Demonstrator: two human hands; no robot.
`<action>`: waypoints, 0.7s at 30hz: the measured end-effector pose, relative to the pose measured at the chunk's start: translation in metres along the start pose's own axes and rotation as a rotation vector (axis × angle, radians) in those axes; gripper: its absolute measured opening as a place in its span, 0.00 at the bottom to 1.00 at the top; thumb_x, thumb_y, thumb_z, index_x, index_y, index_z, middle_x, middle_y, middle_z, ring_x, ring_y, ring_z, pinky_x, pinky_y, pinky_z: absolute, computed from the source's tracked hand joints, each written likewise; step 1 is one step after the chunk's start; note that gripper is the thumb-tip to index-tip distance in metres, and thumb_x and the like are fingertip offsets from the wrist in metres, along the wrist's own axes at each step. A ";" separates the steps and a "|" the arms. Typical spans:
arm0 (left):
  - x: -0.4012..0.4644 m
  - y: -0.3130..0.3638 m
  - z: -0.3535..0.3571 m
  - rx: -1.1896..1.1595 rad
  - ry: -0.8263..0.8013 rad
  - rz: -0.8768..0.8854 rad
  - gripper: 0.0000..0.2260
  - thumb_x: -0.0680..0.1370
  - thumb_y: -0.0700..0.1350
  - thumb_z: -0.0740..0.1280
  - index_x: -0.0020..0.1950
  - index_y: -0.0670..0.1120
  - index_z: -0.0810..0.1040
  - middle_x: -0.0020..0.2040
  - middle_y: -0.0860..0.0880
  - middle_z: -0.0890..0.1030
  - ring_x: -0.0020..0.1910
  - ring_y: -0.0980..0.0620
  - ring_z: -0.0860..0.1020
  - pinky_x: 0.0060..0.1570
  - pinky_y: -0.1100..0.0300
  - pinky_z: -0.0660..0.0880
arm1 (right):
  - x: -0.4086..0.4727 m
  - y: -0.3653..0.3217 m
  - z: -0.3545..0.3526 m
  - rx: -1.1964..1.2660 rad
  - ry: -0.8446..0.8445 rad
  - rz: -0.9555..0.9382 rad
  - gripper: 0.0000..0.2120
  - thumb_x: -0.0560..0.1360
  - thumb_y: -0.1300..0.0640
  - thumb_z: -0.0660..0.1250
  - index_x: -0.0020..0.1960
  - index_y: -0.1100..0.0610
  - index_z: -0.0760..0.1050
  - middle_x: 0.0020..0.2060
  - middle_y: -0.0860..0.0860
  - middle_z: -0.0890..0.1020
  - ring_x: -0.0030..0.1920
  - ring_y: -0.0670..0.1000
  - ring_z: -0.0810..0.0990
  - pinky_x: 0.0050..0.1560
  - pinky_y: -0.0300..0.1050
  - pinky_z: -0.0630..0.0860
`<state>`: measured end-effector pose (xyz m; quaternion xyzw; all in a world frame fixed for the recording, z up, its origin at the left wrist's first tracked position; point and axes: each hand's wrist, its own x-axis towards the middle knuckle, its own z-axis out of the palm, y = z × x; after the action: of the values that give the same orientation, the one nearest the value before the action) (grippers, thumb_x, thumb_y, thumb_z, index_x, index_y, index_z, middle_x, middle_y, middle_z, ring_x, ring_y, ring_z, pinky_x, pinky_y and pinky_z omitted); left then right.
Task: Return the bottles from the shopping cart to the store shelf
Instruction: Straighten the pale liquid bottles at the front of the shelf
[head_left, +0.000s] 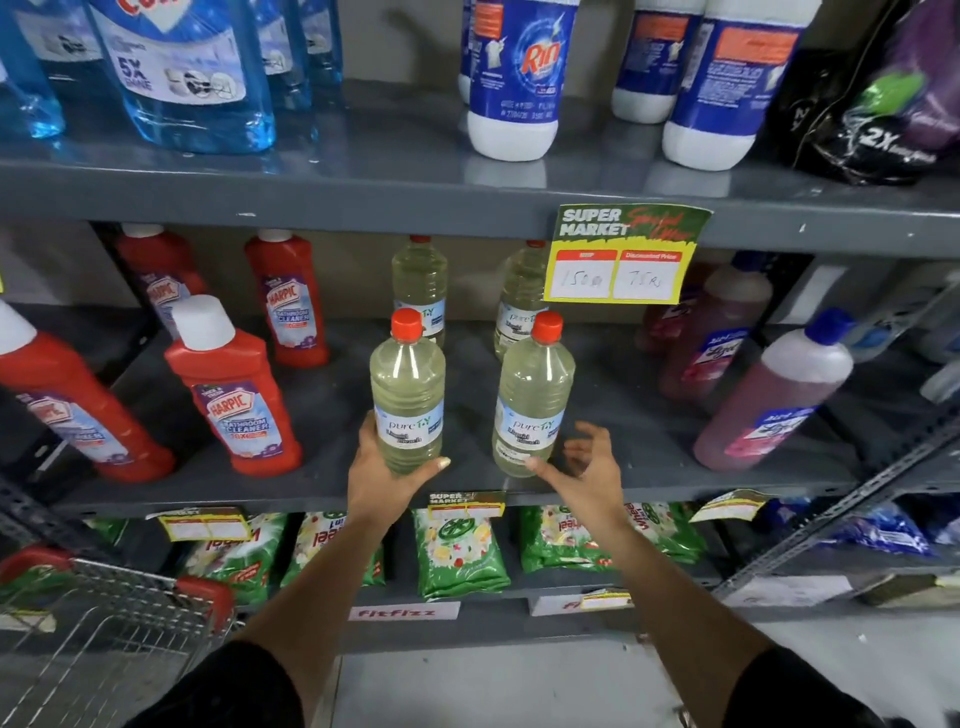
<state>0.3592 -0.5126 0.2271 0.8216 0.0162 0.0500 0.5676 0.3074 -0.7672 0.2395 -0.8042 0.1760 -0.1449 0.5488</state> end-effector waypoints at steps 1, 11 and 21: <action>0.001 -0.001 0.000 0.004 0.003 -0.008 0.48 0.59 0.54 0.82 0.72 0.51 0.61 0.63 0.51 0.79 0.61 0.50 0.76 0.63 0.49 0.73 | -0.001 0.002 -0.009 0.027 0.085 -0.024 0.34 0.60 0.49 0.82 0.61 0.51 0.69 0.47 0.51 0.80 0.49 0.49 0.80 0.51 0.38 0.76; 0.004 -0.006 0.001 0.047 0.007 -0.039 0.47 0.55 0.51 0.84 0.69 0.52 0.64 0.60 0.50 0.80 0.58 0.48 0.78 0.60 0.49 0.75 | 0.033 0.032 -0.128 -0.014 0.791 0.062 0.50 0.56 0.47 0.83 0.68 0.66 0.62 0.61 0.59 0.72 0.60 0.52 0.70 0.66 0.40 0.68; 0.002 -0.003 0.004 0.093 0.047 -0.047 0.44 0.57 0.51 0.83 0.67 0.50 0.66 0.60 0.49 0.80 0.58 0.47 0.78 0.58 0.49 0.75 | 0.065 0.056 -0.158 -0.102 0.568 0.173 0.46 0.54 0.51 0.84 0.65 0.58 0.64 0.60 0.58 0.77 0.59 0.60 0.77 0.59 0.49 0.73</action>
<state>0.3614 -0.5154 0.2234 0.8450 0.0512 0.0550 0.5295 0.2913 -0.9464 0.2458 -0.7402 0.3972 -0.3076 0.4469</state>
